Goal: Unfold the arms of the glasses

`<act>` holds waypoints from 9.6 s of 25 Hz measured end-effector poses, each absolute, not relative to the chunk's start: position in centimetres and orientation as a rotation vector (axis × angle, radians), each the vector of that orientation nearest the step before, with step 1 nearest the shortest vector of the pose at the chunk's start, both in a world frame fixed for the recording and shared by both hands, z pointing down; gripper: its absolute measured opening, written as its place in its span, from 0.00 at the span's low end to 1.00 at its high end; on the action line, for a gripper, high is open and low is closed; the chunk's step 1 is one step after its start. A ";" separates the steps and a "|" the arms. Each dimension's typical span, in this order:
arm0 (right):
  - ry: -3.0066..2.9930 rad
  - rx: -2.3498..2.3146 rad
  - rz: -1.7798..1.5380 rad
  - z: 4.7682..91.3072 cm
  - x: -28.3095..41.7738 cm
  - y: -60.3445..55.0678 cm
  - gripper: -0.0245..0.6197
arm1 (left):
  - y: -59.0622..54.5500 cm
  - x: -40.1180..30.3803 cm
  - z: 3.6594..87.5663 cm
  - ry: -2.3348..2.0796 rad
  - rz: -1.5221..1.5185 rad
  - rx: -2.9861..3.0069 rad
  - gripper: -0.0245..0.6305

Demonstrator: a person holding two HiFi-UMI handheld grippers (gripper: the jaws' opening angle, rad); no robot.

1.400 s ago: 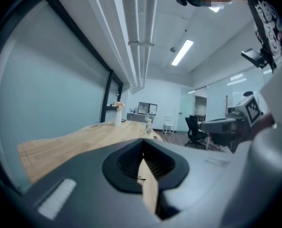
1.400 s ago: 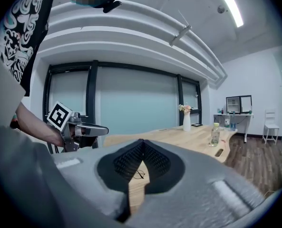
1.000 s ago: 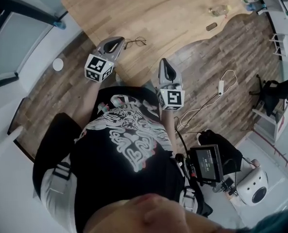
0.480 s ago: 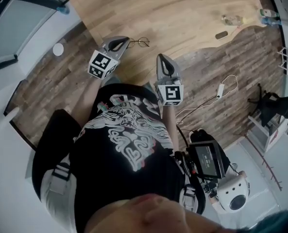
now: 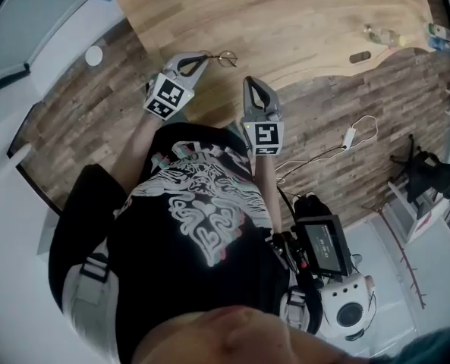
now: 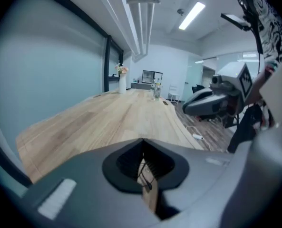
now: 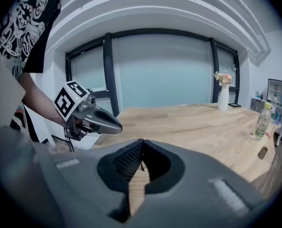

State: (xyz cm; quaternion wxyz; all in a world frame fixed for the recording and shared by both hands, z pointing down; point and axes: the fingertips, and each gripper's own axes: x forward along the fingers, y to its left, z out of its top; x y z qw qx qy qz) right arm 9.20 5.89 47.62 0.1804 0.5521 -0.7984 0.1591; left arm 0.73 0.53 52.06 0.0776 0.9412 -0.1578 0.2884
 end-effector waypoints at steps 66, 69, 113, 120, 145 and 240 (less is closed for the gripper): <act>-2.219 1.128 0.609 58.0 8.6 2.6 0.04 | 2.1 4.2 63.1 -0.008 1.527 2.840 0.03; -2.220 1.116 0.583 57.7 8.2 2.7 0.04 | 2.2 4.0 62.9 0.014 1.523 2.858 0.03; -2.295 0.473 0.336 60.6 3.2 5.7 0.04 | 6.8 1.0 62.3 0.706 1.384 2.973 0.03; -2.264 0.398 0.252 60.6 3.3 6.4 0.04 | 6.1 0.6 62.8 0.657 1.441 2.986 0.03; -2.200 0.410 0.263 61.5 2.7 5.9 0.04 | 6.3 -0.5 61.5 0.612 1.470 2.967 0.11; -2.078 0.402 0.379 60.7 -1.3 5.5 0.04 | 3.2 -3.0 53.5 -0.049 0.703 2.900 0.04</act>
